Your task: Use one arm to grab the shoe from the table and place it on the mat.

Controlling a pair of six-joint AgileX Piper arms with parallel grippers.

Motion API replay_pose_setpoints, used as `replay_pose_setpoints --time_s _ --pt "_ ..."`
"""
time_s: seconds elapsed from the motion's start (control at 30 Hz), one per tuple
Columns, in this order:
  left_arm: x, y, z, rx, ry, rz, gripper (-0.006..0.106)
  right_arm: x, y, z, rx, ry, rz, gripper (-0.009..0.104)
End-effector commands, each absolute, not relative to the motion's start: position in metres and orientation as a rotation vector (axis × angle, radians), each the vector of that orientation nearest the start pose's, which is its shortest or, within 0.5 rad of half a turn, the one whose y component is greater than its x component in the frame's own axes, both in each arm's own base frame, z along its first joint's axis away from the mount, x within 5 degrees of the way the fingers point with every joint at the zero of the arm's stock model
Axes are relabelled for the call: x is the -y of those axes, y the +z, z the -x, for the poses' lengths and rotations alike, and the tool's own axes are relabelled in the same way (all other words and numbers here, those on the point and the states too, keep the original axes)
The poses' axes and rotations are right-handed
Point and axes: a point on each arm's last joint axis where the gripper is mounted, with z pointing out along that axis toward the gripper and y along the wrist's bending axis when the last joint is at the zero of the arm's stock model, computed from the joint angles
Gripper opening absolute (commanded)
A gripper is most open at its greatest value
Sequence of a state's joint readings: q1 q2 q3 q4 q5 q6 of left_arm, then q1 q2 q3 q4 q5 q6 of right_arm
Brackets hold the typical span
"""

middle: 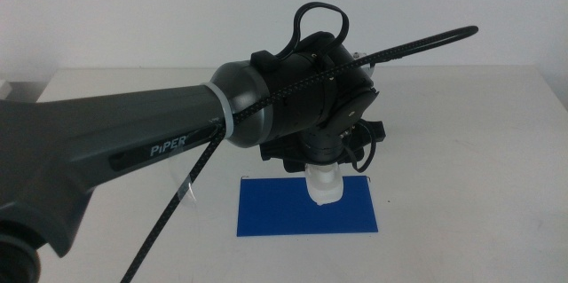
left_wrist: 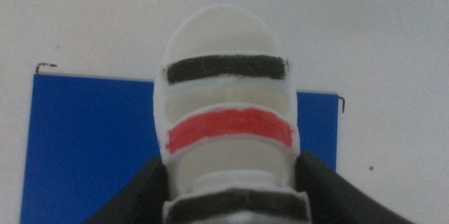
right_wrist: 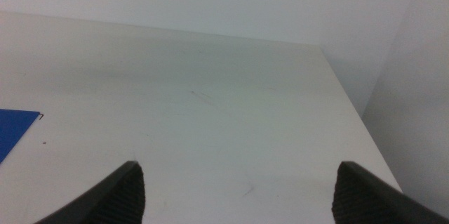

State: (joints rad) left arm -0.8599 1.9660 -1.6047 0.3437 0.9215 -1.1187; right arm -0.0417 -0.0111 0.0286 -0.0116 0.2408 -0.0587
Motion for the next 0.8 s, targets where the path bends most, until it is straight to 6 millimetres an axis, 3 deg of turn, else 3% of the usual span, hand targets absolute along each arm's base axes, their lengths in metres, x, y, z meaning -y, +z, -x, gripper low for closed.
replay_pose_setpoints --time_s 0.0,0.1,0.5,0.63,0.77 --pt "0.306 0.273 -0.294 -2.581 -0.304 0.179 -0.001 0.003 0.187 -0.057 -1.677 -0.102 0.035 0.078" --pt "0.307 0.273 -0.295 -2.571 -0.356 0.317 -0.001 0.003 0.187 -0.057 -1.677 -0.102 0.035 0.078" --pt "0.307 0.272 -0.296 -2.370 -0.593 1.231 -0.001 0.003 0.187 -0.057 -1.677 -0.102 0.035 0.078" --pt "0.305 0.270 -0.297 -2.307 -0.602 1.376 -0.001 0.003 0.187 -0.057 -1.677 -0.102 0.035 0.078" --pt "0.305 0.263 -0.298 -2.306 -0.546 1.382 -0.001 0.003 0.187 -0.057 -1.677 -0.102 0.035 0.078"
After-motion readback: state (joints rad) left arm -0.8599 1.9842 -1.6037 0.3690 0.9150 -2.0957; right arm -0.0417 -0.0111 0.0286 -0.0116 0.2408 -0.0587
